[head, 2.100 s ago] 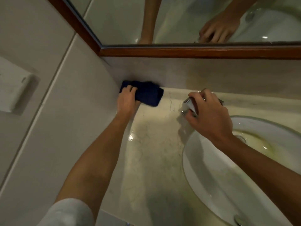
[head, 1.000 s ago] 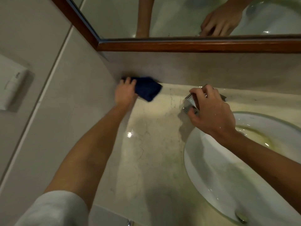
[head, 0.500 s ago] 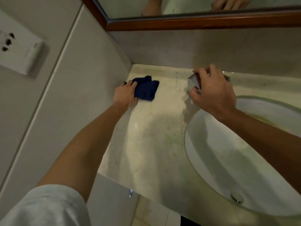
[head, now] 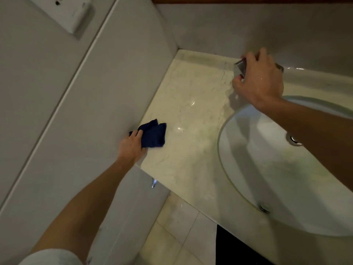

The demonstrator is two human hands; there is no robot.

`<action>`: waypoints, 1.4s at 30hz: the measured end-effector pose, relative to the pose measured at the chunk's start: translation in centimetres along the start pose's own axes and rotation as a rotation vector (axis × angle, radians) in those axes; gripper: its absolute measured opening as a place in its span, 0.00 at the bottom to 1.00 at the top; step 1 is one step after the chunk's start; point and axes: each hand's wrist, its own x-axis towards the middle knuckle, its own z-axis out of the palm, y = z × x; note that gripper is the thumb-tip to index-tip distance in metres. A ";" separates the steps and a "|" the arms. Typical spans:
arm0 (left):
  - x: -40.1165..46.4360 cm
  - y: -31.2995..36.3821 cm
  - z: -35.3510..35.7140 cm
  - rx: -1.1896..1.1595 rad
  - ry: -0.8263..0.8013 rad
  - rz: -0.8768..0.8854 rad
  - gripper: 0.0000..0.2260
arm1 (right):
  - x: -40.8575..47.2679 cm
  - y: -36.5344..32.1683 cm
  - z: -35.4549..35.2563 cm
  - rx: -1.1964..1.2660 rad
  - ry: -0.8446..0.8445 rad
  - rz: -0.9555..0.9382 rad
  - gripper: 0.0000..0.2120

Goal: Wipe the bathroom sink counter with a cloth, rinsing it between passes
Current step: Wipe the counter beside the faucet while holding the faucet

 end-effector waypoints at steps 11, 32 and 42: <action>-8.2 7.1 0.5 -0.133 0.016 -0.073 0.24 | -0.7 -0.6 -0.7 -0.017 -0.013 0.001 0.24; -14.1 29.3 -5.1 -1.529 -0.412 -0.057 0.35 | -0.6 -0.8 -1.2 -0.002 -0.040 0.001 0.23; 0.7 6.3 -8.2 -0.563 0.288 -0.271 0.19 | -0.4 -0.8 -0.8 -0.029 -0.022 0.015 0.22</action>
